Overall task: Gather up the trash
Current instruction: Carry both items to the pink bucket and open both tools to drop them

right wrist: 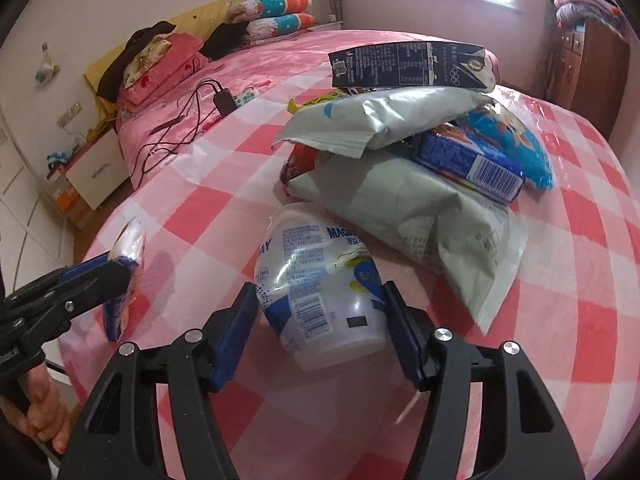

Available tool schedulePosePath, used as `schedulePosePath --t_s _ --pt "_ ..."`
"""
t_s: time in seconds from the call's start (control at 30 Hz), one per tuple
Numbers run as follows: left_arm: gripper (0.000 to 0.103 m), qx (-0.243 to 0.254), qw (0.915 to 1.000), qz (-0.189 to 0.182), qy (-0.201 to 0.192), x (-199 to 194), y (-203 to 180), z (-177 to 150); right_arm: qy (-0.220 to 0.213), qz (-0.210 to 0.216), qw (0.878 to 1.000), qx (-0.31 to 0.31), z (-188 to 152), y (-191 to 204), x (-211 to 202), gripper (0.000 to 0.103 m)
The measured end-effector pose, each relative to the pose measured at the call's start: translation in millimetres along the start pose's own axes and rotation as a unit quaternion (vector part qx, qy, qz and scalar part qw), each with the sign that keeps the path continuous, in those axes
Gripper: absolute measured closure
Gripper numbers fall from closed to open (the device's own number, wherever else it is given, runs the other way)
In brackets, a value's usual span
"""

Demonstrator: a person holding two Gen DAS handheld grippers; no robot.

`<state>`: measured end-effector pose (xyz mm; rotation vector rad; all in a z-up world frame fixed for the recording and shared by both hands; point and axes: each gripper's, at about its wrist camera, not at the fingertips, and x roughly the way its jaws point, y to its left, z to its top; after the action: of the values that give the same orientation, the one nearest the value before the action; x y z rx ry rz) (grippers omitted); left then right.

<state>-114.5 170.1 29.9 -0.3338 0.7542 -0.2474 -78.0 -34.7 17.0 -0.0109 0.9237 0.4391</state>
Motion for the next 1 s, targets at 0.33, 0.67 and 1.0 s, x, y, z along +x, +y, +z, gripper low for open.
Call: schedulePosePath --t_s 0.33,0.67,1.0 --pt "0.061 -0.011 0.9995 0.009 -0.028 -31 15 -3 -0.003 0.062 0.998 0.001 2 39 -20 0.04" --pt "0.061 -0.052 0.9935 0.08 -0.063 -83 76 -13 0.015 0.171 0.983 -0.062 21 137 -15 0.039" --pt "0.057 -0.133 0.9743 0.175 -0.047 -102 168 -50 0.056 0.236 0.96 -0.138 18 238 25 0.038"
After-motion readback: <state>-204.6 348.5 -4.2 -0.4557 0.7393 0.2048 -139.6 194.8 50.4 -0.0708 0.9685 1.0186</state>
